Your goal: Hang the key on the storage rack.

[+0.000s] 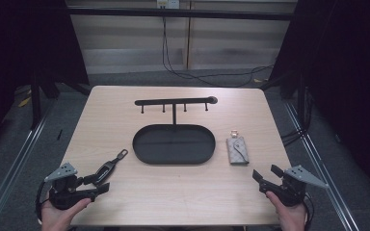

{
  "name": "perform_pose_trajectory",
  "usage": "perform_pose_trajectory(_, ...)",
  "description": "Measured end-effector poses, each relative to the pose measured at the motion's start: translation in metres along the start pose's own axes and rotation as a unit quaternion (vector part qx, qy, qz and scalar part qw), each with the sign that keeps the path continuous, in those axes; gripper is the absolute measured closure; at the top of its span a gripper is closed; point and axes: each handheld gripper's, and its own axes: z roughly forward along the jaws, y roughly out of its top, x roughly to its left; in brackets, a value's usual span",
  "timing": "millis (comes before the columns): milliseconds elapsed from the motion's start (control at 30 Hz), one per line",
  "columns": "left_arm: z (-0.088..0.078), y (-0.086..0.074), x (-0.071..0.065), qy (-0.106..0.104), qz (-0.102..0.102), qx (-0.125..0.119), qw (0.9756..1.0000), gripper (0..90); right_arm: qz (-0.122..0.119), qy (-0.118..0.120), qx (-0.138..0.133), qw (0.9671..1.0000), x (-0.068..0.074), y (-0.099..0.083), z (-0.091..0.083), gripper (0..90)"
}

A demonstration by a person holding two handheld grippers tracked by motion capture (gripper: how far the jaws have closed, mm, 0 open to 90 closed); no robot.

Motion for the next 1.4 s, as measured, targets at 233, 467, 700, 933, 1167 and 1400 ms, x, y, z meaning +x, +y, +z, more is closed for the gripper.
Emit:
perform_pose_trajectory(233,0.002,0.003,0.001,0.000,0.003,0.000,1.0000,37.4,0.005,0.009,0.017,0.9998,0.002,0.001,0.001,24.4)
perform_pose_trajectory(467,0.002,0.011,-0.005,0.007,0.003,0.004,1.0000,35.9,-0.002,0.022,0.034,0.9992,0.004,0.000,-0.001,23.3)
perform_pose_trajectory(700,0.007,0.022,-0.002,-0.004,-0.004,0.024,0.9997,36.9,-0.009,0.025,0.047,0.9986,0.006,0.000,0.001,22.6)
perform_pose_trajectory(933,0.012,0.034,-0.002,0.022,0.020,0.067,0.9973,39.2,-0.009,0.032,0.050,0.9982,0.006,0.000,0.002,22.4)
perform_pose_trajectory(1167,0.019,0.050,0.000,0.044,0.026,0.096,0.9941,38.1,-0.010,0.039,0.052,0.9978,0.007,0.000,0.003,21.7)
perform_pose_trajectory(1400,0.031,0.068,0.010,0.037,0.023,0.131,0.9904,44.8,-0.010,0.042,0.056,0.9974,0.007,0.000,0.005,21.6)
